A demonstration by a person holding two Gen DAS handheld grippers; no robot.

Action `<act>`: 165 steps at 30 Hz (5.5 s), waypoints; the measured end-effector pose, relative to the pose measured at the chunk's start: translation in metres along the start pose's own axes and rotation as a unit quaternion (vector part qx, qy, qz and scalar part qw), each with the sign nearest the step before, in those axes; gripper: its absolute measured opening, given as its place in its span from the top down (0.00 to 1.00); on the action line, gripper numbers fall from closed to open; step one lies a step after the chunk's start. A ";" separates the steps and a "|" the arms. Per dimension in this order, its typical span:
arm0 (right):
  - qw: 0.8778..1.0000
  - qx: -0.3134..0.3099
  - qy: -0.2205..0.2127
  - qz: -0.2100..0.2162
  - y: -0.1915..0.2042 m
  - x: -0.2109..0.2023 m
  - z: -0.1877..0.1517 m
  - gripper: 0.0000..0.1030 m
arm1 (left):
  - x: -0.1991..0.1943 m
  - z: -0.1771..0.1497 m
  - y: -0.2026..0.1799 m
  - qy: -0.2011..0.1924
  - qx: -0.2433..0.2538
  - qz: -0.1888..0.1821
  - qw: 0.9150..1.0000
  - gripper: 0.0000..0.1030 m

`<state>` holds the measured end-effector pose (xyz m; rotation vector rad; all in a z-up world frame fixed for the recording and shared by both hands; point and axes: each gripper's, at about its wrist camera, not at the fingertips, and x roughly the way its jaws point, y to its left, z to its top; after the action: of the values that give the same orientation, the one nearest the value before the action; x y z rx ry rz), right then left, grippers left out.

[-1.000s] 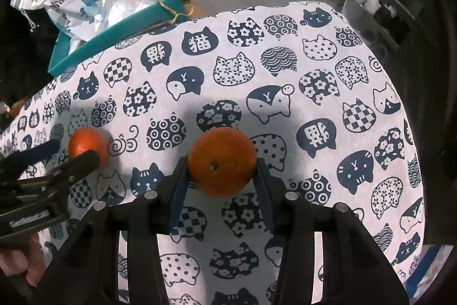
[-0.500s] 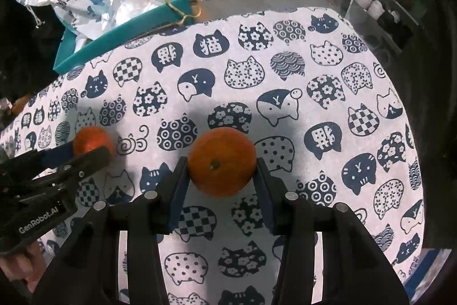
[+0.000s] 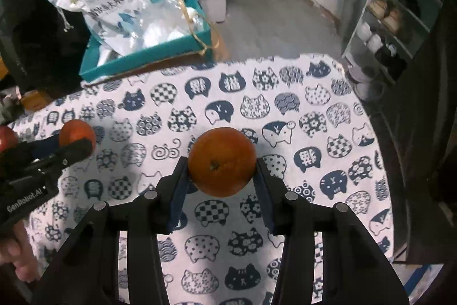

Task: Organize fruits

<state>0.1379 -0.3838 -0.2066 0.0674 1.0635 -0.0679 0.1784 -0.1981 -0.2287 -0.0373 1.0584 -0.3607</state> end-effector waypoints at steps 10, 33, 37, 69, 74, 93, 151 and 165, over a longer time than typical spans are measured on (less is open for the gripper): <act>0.999 -0.025 -0.035 0.012 0.018 -0.056 0.002 0.57 | -0.066 -0.003 0.006 -0.052 0.007 0.017 0.999 0.58; 0.990 -0.073 -0.091 0.078 0.088 -0.132 0.003 0.58 | -0.188 -0.027 0.041 -0.127 -0.014 0.051 0.991 0.58; 0.988 -0.084 -0.096 0.091 0.105 -0.139 0.005 0.57 | -0.202 -0.032 0.053 -0.134 -0.020 0.061 0.989 0.58; 0.962 -0.183 -0.049 0.196 0.290 -0.114 -0.001 0.58 | -0.252 -0.106 0.214 -0.135 -0.143 0.145 0.970 0.58; 0.956 -0.208 -0.032 0.203 0.326 -0.101 -0.010 0.58 | -0.248 -0.120 0.240 -0.123 -0.166 0.151 0.967 0.58; 0.943 -0.239 0.038 0.228 0.399 -0.045 -0.033 0.57 | -0.201 -0.161 0.310 -0.050 -0.226 0.153 0.961 0.57; 0.942 -0.230 -0.150 0.191 0.344 -0.206 -0.004 0.21 | -0.340 -0.136 0.237 -0.178 -0.148 0.212 0.950 0.01; 0.935 -0.236 -0.205 0.167 0.312 -0.240 -0.017 0.20 | -0.375 -0.136 0.207 -0.222 -0.132 0.216 0.942 0.01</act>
<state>0.0346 -0.0660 0.0026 -0.1952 0.6164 0.4645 -0.0460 0.1316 -0.0215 -0.1186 0.6344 0.1872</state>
